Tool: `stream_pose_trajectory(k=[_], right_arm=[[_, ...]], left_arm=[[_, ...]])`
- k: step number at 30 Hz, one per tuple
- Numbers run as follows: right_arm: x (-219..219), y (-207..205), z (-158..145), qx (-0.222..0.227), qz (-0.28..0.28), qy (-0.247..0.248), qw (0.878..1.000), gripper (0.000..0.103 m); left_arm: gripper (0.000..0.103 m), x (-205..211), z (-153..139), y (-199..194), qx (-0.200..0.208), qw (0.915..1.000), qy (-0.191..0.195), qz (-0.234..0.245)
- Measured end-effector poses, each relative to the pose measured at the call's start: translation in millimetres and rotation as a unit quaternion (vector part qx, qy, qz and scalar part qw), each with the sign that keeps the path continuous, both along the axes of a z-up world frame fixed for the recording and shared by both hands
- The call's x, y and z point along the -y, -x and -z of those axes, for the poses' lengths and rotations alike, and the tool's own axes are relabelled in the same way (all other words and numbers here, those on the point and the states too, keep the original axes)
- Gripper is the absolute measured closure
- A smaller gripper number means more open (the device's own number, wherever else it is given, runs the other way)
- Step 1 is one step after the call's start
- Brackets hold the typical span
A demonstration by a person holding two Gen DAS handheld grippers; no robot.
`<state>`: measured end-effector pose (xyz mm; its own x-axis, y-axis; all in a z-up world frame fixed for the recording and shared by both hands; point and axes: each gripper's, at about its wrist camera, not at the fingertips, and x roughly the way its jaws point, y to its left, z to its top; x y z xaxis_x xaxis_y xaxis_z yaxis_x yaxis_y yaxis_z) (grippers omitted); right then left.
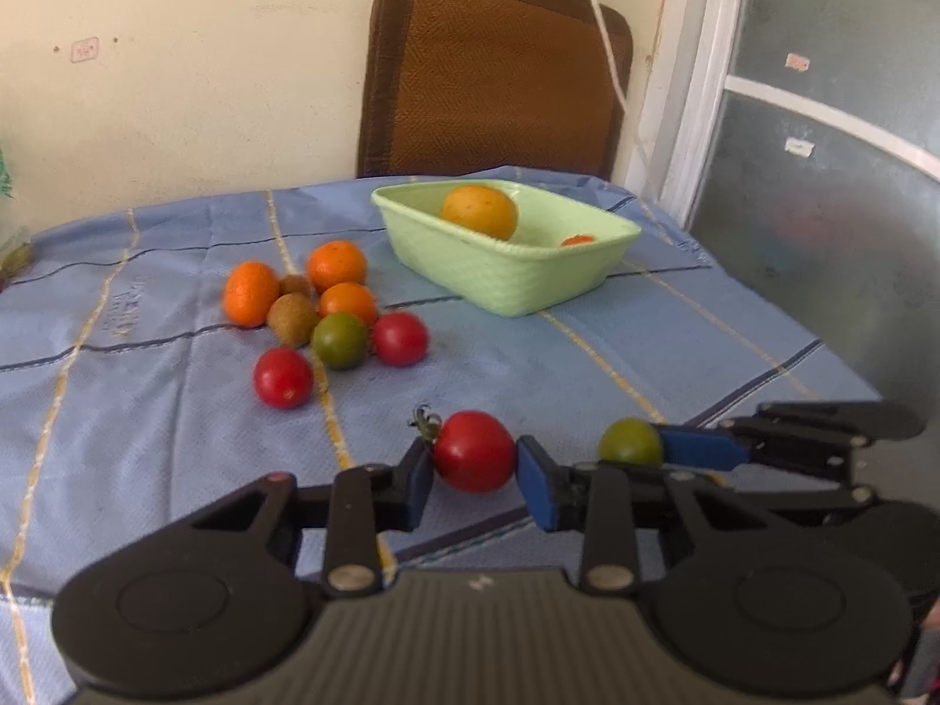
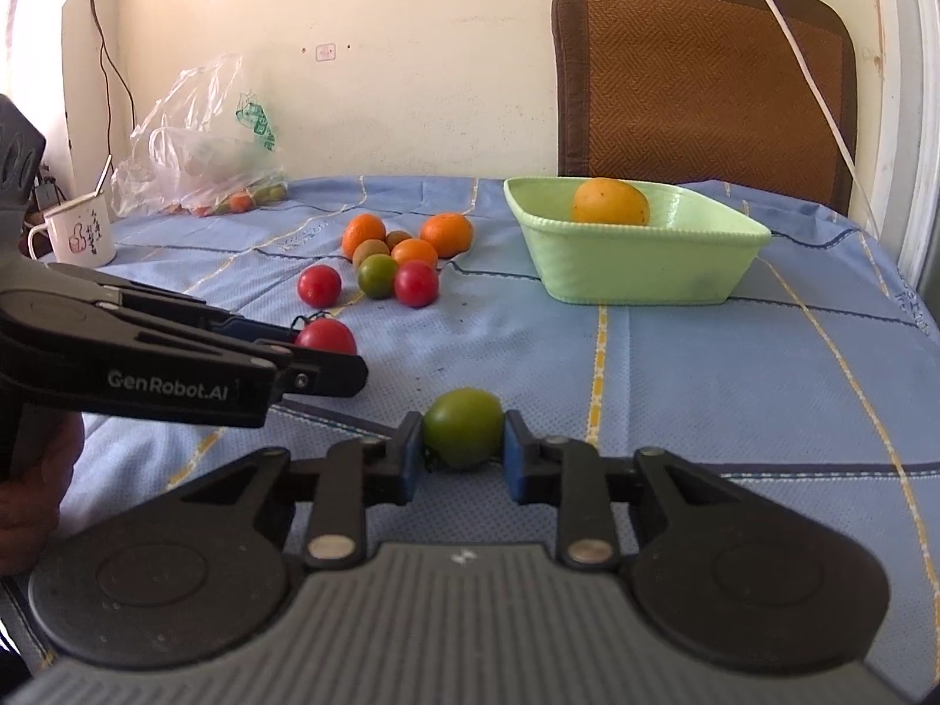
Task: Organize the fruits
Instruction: 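Carry both tomatoes over the green bowl and open both tools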
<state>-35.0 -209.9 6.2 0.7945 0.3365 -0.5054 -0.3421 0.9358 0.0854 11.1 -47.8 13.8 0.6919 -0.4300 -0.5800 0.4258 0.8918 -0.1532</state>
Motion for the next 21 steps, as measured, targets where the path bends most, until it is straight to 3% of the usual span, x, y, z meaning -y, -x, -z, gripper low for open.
stream_pose_trajectory(k=[4, 9, 15, 21], right_arm=[[16.0, -11.0, -16.5, 0.044, 0.028, -0.019, 0.998, 0.072], [42.9, -53.7, -35.2, 0.088, 0.067, -0.029, 0.993, 0.072], [54.0, -98.8, -30.5, 0.087, 0.072, -0.026, 0.993, 0.072], [53.7, -108.5, -22.7, 0.082, 0.071, -0.021, 0.994, 0.07]], left_arm=[[0.072, 13.0, -19.7, -22.6, 0.012, 0.9997, 0.008, 0.018], [0.072, 36.0, -45.1, -71.4, 0.021, 0.9987, 0.031, 0.034], [0.072, 59.3, -44.1, -136.3, -0.015, 0.9987, 0.042, 0.024], [0.068, 66.1, -31.8, -161.8, -0.039, 0.9984, 0.039, 0.014]])
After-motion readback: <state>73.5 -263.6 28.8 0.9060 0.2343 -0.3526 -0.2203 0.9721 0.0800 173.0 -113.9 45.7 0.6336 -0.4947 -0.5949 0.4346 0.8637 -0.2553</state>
